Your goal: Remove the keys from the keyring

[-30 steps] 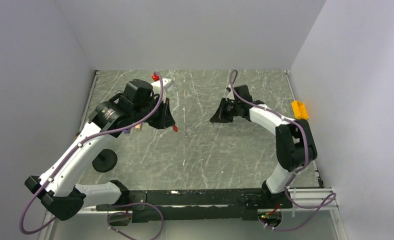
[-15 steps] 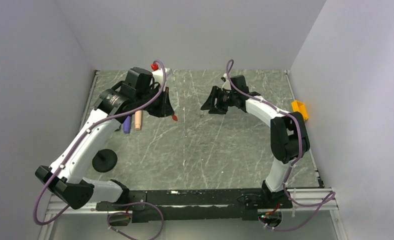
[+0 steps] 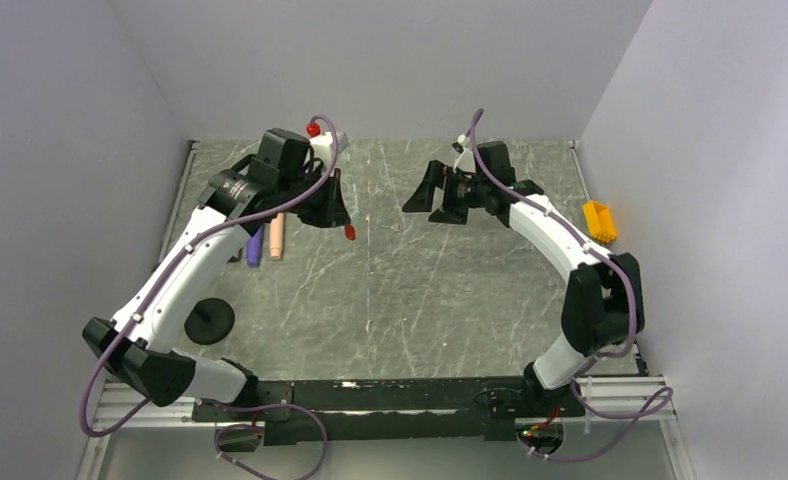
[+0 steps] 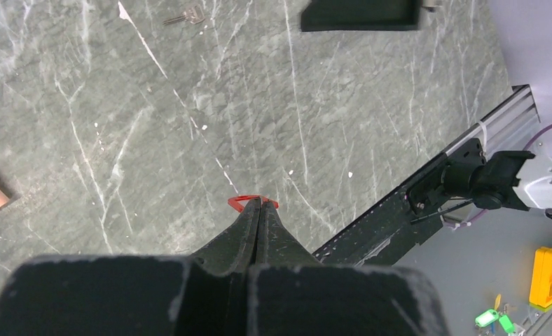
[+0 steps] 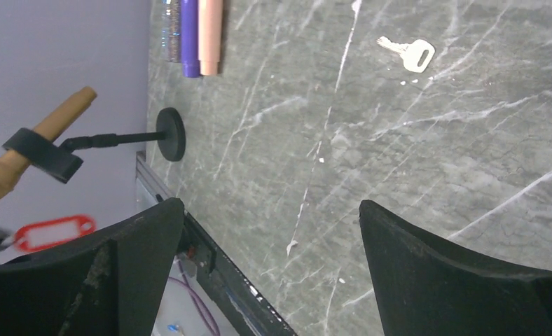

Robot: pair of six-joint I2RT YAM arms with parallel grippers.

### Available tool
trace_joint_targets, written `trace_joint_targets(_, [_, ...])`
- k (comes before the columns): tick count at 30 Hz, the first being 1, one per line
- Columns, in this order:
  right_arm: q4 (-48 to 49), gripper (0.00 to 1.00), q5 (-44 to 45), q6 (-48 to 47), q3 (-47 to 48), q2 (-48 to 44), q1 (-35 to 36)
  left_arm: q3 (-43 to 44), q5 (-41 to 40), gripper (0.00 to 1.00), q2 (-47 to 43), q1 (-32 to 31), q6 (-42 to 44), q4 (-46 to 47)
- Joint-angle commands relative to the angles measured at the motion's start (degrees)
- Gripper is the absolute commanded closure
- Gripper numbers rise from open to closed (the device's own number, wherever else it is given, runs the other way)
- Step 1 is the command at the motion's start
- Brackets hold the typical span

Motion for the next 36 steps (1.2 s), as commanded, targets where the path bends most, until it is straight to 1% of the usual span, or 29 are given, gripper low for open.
trace_joint_targets(1, [-3.16, 0.0, 1.76, -2.24, 0.13, -5.67, -0.31, 1.95, -0.68, 1.0, 2.29, 1.1, -0.02, 1.57])
trace_joint_targets(5, [-6.02, 0.0, 4.58, -4.76, -1.37, -9.67, -0.36, 0.0, -2.12, 1.0, 4.85, 1.27, -0.84, 2.81])
trace_joint_targets(9, [-8.49, 0.0, 6.3, -6.39, -2.98, -12.93, -0.94, -2.62, -5.7, 1.0, 6.68, 1.44, -2.0, 3.31])
trace_joint_targets(14, [-11.12, 0.0, 8.57, -8.14, -5.74, -16.68, -1.4, -6.82, -9.56, 1.0, 8.12, 1.59, -0.75, 5.04])
trace_joint_targets(18, [-11.79, 0.0, 8.63, -7.61, -8.1, -18.92, -1.63, -9.41, -9.56, 1.0, 9.72, 1.77, -0.74, 7.65])
trace_joint_targets(25, [-11.19, 0.0, 8.67, -6.36, -9.88, -21.04, -1.63, -8.69, -10.14, 1.0, 13.89, 2.05, -0.73, 8.34])
trace_joint_targets(36, [-11.85, 0.0, 9.59, -5.46, -11.23, -23.65, -1.76, -8.29, -14.01, 1.0, 17.75, 4.19, 1.51, 10.83])
